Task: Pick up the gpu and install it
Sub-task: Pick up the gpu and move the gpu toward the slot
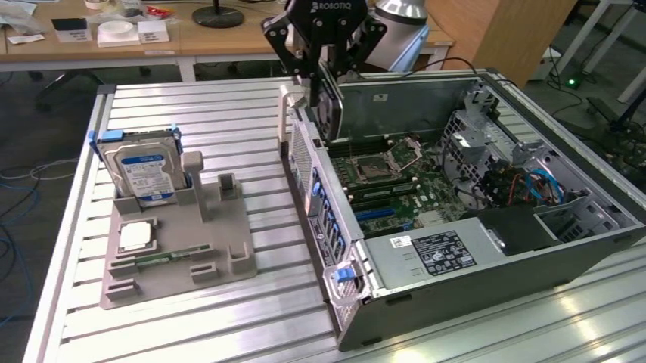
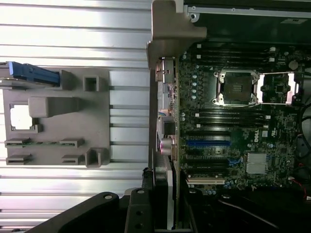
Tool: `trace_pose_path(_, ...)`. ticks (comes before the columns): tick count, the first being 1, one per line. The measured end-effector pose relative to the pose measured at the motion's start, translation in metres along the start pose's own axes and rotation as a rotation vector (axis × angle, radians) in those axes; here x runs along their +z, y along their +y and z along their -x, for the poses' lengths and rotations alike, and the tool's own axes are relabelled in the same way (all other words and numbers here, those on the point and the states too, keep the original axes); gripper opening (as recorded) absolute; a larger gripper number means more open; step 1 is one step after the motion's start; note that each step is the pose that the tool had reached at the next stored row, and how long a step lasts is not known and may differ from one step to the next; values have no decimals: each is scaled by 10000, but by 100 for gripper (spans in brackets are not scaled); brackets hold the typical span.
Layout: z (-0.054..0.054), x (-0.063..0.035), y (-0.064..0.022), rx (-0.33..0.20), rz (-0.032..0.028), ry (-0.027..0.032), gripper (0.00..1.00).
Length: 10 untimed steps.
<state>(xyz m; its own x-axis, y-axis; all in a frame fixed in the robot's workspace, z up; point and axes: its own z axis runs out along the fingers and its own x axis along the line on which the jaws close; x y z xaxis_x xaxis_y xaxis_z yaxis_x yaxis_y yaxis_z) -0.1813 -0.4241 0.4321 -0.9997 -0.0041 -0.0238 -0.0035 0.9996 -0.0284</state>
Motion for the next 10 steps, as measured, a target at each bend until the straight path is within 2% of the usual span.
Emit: trace_pose_path(10,250,8,-1,2,0,-1,28)
